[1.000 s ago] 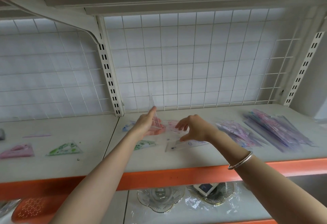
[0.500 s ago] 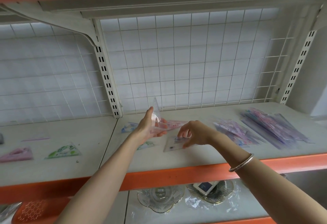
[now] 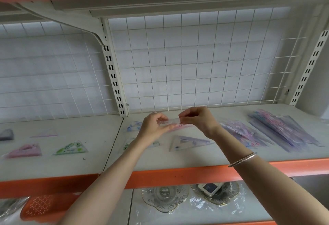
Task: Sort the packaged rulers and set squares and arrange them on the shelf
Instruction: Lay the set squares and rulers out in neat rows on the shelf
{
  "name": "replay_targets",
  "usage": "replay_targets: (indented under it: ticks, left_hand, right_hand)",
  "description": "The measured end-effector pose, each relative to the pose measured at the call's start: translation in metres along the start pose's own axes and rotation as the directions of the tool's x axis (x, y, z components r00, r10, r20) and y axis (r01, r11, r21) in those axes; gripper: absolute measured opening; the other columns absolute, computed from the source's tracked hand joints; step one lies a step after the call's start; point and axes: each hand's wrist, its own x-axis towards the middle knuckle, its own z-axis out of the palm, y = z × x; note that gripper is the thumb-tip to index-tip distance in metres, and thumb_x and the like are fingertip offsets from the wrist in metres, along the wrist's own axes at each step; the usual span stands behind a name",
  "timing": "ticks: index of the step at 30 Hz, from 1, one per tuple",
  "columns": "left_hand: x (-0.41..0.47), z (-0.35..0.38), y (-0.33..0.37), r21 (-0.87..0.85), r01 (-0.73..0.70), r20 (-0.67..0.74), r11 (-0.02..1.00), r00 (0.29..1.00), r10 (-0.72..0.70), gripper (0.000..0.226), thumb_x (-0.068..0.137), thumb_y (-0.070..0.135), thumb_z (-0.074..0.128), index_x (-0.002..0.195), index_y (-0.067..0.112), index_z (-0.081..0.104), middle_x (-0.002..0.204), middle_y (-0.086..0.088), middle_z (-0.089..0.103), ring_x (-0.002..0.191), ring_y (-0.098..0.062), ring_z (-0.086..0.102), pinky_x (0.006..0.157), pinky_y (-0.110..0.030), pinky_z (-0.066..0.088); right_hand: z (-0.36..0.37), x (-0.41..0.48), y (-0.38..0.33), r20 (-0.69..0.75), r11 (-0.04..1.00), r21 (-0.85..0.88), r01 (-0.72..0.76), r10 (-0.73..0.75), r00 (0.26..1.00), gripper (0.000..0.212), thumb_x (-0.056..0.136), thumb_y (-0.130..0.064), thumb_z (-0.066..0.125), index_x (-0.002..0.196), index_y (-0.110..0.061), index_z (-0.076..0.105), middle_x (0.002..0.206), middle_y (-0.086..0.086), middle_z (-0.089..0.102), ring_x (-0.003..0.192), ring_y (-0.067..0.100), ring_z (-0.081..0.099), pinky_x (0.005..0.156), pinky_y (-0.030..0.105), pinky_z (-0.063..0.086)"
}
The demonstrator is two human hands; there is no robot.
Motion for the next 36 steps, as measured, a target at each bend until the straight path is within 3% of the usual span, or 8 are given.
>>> replay_targets:
  ticks: [5,8,12,22,27,31,34,36]
  left_hand:
    - [-0.003,0.004,0.004,0.140,-0.052,0.222,0.989,0.975,0.020,0.058,0.068,0.035,0.084,0.120,0.017,0.065,0.117,0.002,0.061,0.109,-0.011,0.056,0.087,-0.015,0.038]
    - [-0.007,0.014,0.009,0.176,-0.054,0.292,0.983,0.956,0.001,0.064,0.067,0.037,0.084,0.124,0.017,0.063,0.123,0.004,0.061,0.114,-0.010,0.055,0.094,-0.018,0.039]
    - [-0.009,0.031,0.011,0.199,-0.041,0.347,0.979,0.938,-0.031,0.060,0.067,0.039,0.084,0.119,0.016,0.064,0.125,0.003,0.062,0.115,-0.011,0.055,0.095,-0.022,0.042]
    - [0.001,0.041,0.019,0.280,-0.068,0.448,0.958,0.892,-0.068,0.059,0.065,0.037,0.086,0.116,0.017,0.064,0.126,0.002,0.058,0.117,-0.013,0.051,0.091,-0.022,0.039]
    - [0.012,0.051,0.042,0.224,-0.093,0.435,0.970,0.900,-0.014,0.061,0.069,0.036,0.084,0.122,0.017,0.061,0.129,0.001,0.055,0.122,-0.014,0.050,0.098,-0.024,0.039]
    - [0.023,0.073,0.065,0.180,-0.139,0.448,0.974,0.893,0.045,0.046,0.078,0.032,0.077,0.120,0.018,0.063,0.127,-0.001,0.057,0.118,-0.015,0.051,0.093,-0.022,0.038]
    - [0.029,0.090,0.079,0.172,-0.162,0.447,0.972,0.892,0.069,0.040,0.082,0.028,0.073,0.120,0.017,0.063,0.125,-0.001,0.058,0.115,-0.014,0.052,0.088,-0.019,0.035]
    - [0.032,0.101,0.086,0.173,-0.166,0.446,0.971,0.892,0.073,0.038,0.084,0.027,0.071,0.119,0.016,0.063,0.124,-0.002,0.058,0.112,-0.013,0.052,0.086,-0.018,0.035]
  right_hand:
    - [-0.019,-0.001,0.011,-0.063,0.991,-0.034,-0.128,0.125,0.990,0.020,0.072,0.022,0.065,0.075,0.002,0.067,0.073,0.016,0.064,0.062,0.023,0.063,0.065,0.021,0.058]
    - [-0.028,-0.006,0.019,-0.072,0.956,-0.218,-0.196,0.184,0.980,0.018,0.071,0.018,0.065,0.079,0.002,0.070,0.073,0.015,0.065,0.063,0.022,0.059,0.059,0.019,0.054]
    - [-0.035,-0.012,0.028,-0.179,0.899,-0.392,-0.197,0.135,0.974,0.019,0.074,0.011,0.065,0.082,-0.004,0.073,0.075,0.011,0.067,0.066,0.015,0.058,0.061,0.016,0.045]
    - [-0.066,-0.019,0.029,-0.349,0.881,-0.436,-0.183,0.022,0.937,0.015,0.081,0.001,0.062,0.085,-0.008,0.073,0.075,0.005,0.066,0.065,0.012,0.056,0.043,0.006,0.036]
    - [-0.090,-0.024,0.031,-0.445,0.802,-0.550,-0.235,-0.043,0.895,0.022,0.078,0.002,0.057,0.085,-0.012,0.072,0.087,0.008,0.071,0.082,0.020,0.065,0.064,0.016,0.046]
    - [-0.115,-0.031,0.034,-0.474,0.593,-0.694,-0.409,0.051,0.879,0.039,0.077,-0.024,0.070,0.115,-0.020,0.065,0.118,0.005,0.063,0.117,0.027,0.051,0.093,0.032,0.038]
    - [-0.126,-0.038,0.039,-0.446,0.446,-0.751,-0.486,0.199,0.872,0.063,0.077,-0.045,0.071,0.133,-0.025,0.049,0.134,0.005,0.052,0.128,0.029,0.040,0.100,0.035,0.032]
    - [-0.129,-0.041,0.045,-0.427,0.422,-0.774,-0.472,0.202,0.882,0.059,0.078,-0.048,0.069,0.130,-0.027,0.052,0.132,0.006,0.054,0.126,0.028,0.043,0.098,0.034,0.034]
